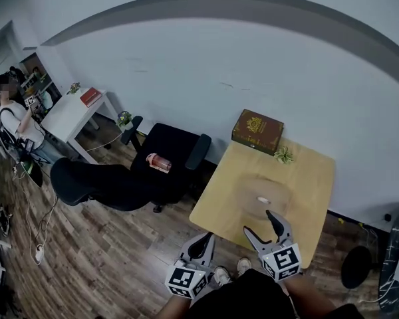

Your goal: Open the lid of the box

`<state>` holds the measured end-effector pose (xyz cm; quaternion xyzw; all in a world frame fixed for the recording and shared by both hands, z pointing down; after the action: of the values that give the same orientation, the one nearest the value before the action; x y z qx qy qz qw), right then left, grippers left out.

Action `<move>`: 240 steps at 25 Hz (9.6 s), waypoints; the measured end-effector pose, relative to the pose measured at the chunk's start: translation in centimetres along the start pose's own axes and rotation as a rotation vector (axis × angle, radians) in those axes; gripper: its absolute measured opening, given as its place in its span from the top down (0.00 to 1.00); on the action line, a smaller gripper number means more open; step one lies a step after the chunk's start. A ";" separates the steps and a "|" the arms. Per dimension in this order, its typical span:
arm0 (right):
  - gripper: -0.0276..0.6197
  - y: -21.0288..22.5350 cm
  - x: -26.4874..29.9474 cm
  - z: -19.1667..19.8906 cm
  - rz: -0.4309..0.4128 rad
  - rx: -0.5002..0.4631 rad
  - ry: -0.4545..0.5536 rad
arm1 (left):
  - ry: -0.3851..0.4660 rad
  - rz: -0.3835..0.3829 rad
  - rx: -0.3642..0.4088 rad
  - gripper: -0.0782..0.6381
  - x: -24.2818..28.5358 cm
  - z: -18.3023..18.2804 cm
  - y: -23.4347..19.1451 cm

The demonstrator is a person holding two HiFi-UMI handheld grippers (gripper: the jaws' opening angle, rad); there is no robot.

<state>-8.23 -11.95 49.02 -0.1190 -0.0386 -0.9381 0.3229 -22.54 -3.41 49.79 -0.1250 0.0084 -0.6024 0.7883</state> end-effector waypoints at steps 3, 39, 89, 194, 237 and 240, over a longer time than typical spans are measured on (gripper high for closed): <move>0.44 0.4 0.6 0.6 -0.012 -0.002 -0.024 | -0.011 0.009 -0.001 0.86 1.3 0.3 -0.3; 0.32 7.6 8.2 12.4 -0.431 -0.108 -0.791 | -0.085 -0.011 -0.018 0.86 11.0 1.1 -1.7; 0.45 7.4 10.9 13.2 -0.349 -0.259 -0.939 | -0.052 0.129 -0.092 0.86 14.2 -0.6 -6.5; 0.50 23.0 -4.5 2.9 0.665 0.174 -0.253 | -0.110 0.490 0.074 0.86 24.2 -1.9 3.5; 0.93 17.4 -6.2 -10.5 0.690 -0.113 0.280 | 0.009 0.417 0.122 0.86 23.3 -6.3 1.2; 0.93 17.4 -6.4 -9.9 0.700 -0.124 0.249 | 0.018 0.425 0.117 0.86 23.1 -6.7 1.4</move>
<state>5.42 -23.30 37.79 -0.0296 0.1008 -0.7789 0.6182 -15.98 -26.29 46.21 -0.0693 0.0068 -0.4234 0.9033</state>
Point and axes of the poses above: the fingertips, and each gripper's own axes: x forward along the fingers, y to its right, z out of its underside, the point moved 3 cm from there along -x, backward along the fingers, and after that the axes turned 2 degrees about y, right-handed, at the moved point
